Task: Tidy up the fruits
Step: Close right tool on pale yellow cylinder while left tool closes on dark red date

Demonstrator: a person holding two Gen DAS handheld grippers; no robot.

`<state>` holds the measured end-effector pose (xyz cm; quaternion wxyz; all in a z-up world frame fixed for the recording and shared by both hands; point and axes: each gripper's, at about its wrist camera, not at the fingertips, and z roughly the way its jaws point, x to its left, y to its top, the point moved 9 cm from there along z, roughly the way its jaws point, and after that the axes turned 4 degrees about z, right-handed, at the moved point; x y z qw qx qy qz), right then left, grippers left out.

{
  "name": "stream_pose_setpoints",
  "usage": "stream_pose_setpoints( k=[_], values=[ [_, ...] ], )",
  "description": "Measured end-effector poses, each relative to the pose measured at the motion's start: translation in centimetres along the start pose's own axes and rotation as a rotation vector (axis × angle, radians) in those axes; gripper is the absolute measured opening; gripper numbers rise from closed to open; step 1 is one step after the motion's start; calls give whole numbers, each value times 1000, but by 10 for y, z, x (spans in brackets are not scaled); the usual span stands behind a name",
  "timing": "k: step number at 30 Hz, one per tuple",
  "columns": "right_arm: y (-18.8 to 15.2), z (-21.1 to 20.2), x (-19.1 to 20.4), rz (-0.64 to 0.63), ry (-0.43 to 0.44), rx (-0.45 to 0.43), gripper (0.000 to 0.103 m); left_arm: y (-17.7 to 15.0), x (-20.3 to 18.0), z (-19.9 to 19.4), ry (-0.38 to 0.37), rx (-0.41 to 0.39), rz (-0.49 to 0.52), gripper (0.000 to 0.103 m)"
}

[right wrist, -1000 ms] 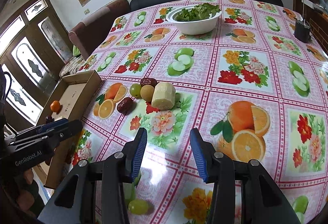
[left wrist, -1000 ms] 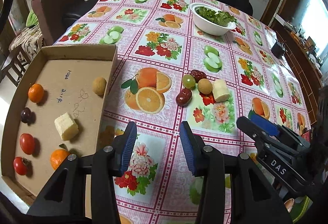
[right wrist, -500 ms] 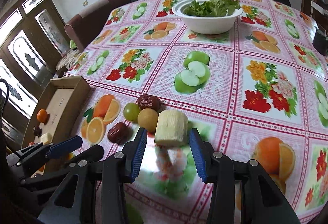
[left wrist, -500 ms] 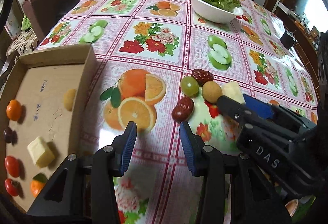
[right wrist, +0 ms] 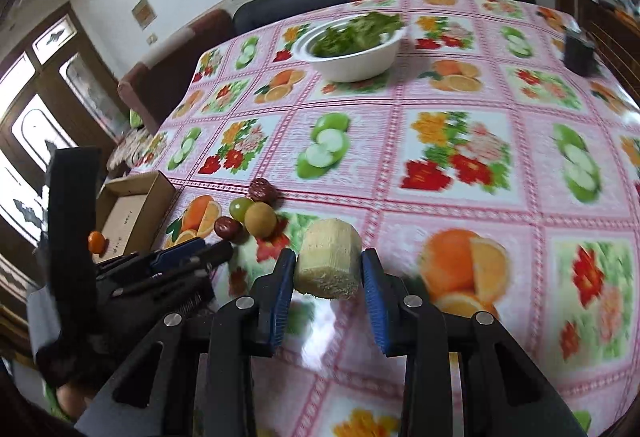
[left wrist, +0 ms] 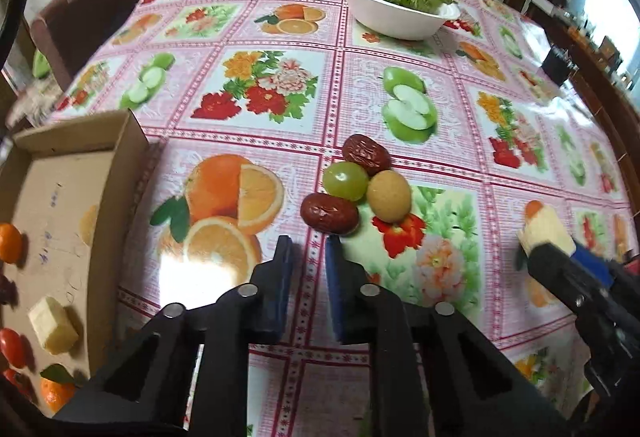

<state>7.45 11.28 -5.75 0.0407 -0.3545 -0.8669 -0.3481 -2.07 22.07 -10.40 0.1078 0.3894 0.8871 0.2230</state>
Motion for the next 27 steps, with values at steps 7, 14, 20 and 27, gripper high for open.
stream_pose_setpoints(
  k=[7,14,20,27],
  values=[
    [-12,-27,-11,32,7,-18,35,-2,-6,-4,-116,16,-46,35],
    [-13,-37,-7,31,24,-35,34,11,-13,6,-94,21,-58,35],
    [-13,-38,-6,20,20,-37,33,13,-5,8,-80,7,-65,23],
    [-14,-16,-21,5,-60,-18,36,-1,5,-5,-114,6,-93,23]
  ],
)
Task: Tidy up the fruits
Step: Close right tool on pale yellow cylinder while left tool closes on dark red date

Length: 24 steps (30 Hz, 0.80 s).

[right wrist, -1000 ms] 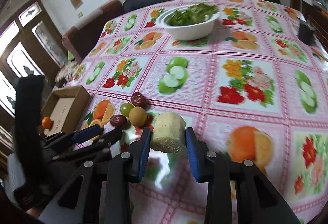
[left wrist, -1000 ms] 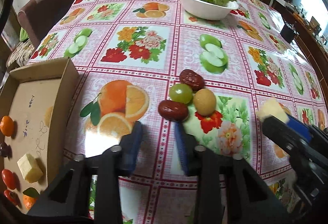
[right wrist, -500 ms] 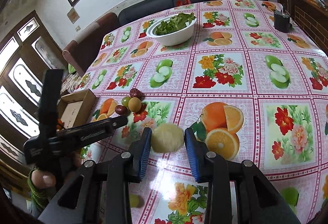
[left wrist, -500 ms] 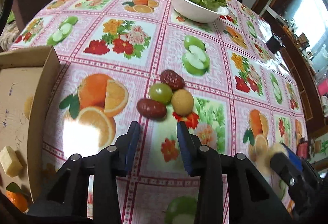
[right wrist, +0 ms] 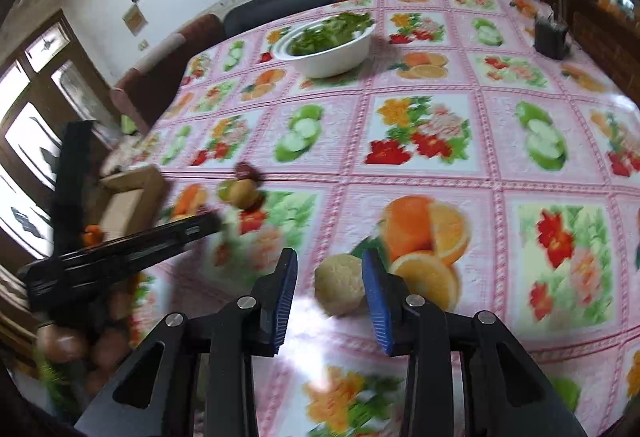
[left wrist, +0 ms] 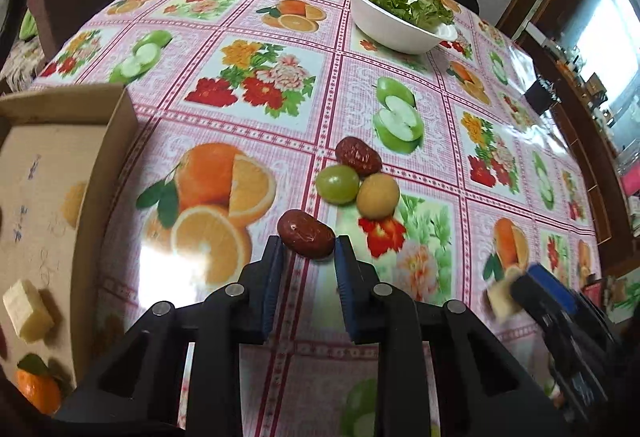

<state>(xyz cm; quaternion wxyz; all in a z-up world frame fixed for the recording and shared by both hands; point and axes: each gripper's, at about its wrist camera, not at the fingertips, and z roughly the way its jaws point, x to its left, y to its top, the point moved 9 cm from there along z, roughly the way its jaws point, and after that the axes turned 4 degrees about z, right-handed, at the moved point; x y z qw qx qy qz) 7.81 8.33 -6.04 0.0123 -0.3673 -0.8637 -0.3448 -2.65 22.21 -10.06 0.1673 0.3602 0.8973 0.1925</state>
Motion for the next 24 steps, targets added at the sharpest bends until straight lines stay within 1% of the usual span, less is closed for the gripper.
stream_pose_setpoints(
  k=[2,4,6,8,10,11,13,15,17,24],
  values=[
    [1,9,-5,-1,-26,20,37,-4,4,-8,-3,-9,-6,23],
    [-1,16,-9,-1,-32,38,39,-7,6,-16,-15,-17,-14,23],
    [-5,19,-10,0,-16,51,46,-9,8,-24,-17,-29,-14,23],
    [-14,22,-8,-17,-16,70,46,-10,9,-35,-16,-48,-8,23],
    [-20,20,-7,-41,-36,52,35,-10,10,-43,-1,-69,3,23],
    [-23,18,-8,-38,-38,54,31,-10,11,-49,10,-83,8,23],
    [-24,11,-9,-11,-22,44,31,-10,12,-58,27,-103,17,23],
    [-22,2,-8,-9,-22,25,31,-11,13,-69,49,-130,28,23],
    [-18,-8,-3,-8,-3,9,31,-12,15,-78,70,-148,34,23],
    [-5,-38,42,-41,103,-36,30,-19,40,-102,138,-190,15,23]
  ],
)
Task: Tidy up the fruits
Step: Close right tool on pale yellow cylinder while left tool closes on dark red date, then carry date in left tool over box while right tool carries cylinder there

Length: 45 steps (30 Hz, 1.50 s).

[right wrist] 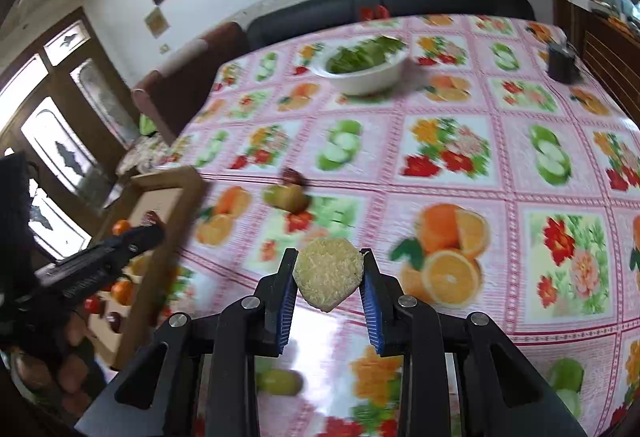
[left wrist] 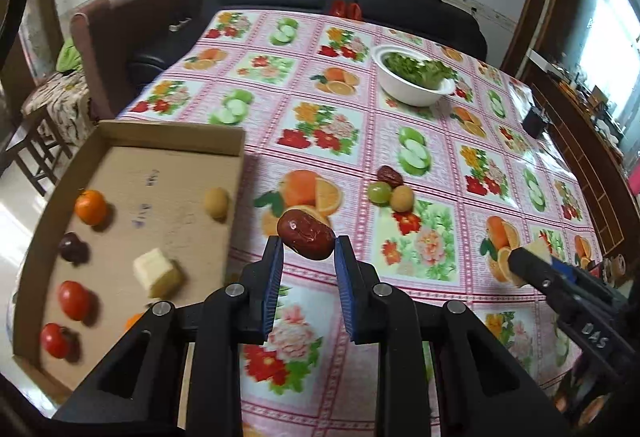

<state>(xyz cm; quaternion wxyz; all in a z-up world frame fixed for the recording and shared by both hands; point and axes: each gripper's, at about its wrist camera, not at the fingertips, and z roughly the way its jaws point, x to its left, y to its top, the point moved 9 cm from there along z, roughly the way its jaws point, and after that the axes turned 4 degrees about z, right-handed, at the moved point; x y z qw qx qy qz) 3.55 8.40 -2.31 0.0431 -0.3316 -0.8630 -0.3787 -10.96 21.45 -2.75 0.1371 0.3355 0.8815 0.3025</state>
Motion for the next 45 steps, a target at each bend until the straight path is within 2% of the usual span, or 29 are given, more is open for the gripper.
stream_pose_setpoints(
  k=[6,15,25,38,45],
  values=[
    [1,-1,42,-51,61,5,30,-6,28,-9,45,-7,-31,23],
    [-4,7,86,-121,101,22,30,-11,62,-19,105,-21,-67,24],
    [-6,16,108,-159,114,38,30,-10,83,-28,146,-39,-83,24],
    [-3,26,129,-193,131,50,30,-9,101,-28,164,-41,-101,24],
    [-2,39,150,-215,153,69,30,-5,125,-21,159,-22,-134,24]
  ],
)
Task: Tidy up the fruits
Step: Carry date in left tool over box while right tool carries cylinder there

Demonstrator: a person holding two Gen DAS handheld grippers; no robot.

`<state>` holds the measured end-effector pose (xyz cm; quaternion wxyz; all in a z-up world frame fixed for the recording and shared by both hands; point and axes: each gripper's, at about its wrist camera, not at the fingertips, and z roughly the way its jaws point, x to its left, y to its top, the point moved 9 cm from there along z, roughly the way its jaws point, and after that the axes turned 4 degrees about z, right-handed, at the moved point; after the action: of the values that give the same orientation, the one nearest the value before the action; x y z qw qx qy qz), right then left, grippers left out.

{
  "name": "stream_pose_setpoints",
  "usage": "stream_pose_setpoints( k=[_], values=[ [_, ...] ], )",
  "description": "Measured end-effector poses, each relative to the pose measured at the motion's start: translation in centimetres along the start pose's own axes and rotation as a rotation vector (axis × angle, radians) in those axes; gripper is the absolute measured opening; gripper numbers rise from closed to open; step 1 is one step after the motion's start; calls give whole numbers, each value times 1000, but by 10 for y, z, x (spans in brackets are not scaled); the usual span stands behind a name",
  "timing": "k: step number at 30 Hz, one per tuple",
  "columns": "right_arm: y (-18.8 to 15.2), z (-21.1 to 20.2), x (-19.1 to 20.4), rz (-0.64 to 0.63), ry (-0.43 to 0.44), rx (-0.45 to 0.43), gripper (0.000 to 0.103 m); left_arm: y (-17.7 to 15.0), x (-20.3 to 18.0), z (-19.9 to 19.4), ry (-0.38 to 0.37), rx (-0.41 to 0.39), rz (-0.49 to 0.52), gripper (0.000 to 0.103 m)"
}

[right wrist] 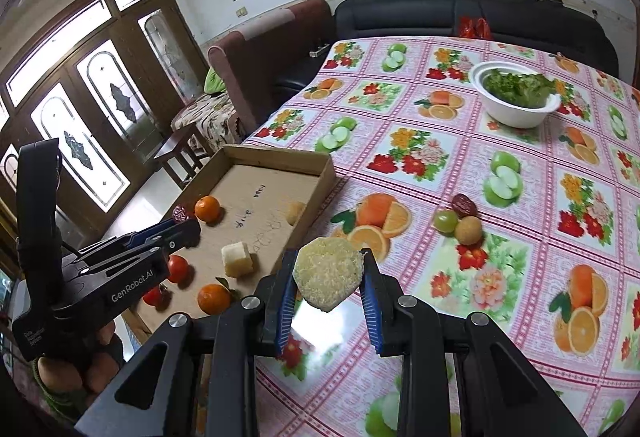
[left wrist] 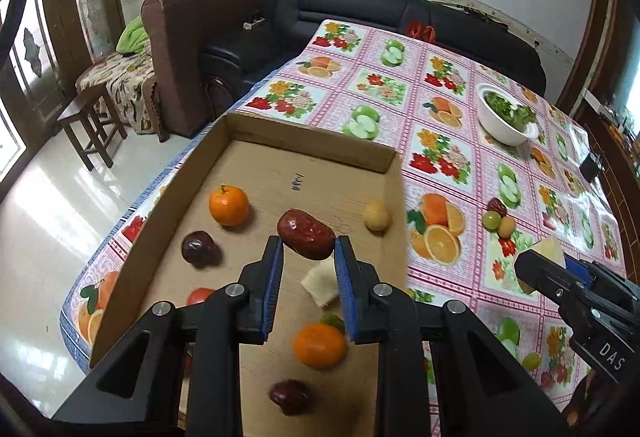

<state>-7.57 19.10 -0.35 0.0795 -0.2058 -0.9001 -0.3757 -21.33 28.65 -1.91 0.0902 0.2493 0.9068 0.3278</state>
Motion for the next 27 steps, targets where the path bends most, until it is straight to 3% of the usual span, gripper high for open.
stream_pose_setpoints(
  k=[15,27],
  values=[
    [32,71,40,-10,62,60,30,41,58,51,5,73,-111,24],
    [48,137,61,-75,46,136,30,53,62,112,62,176,-138,24]
  ],
)
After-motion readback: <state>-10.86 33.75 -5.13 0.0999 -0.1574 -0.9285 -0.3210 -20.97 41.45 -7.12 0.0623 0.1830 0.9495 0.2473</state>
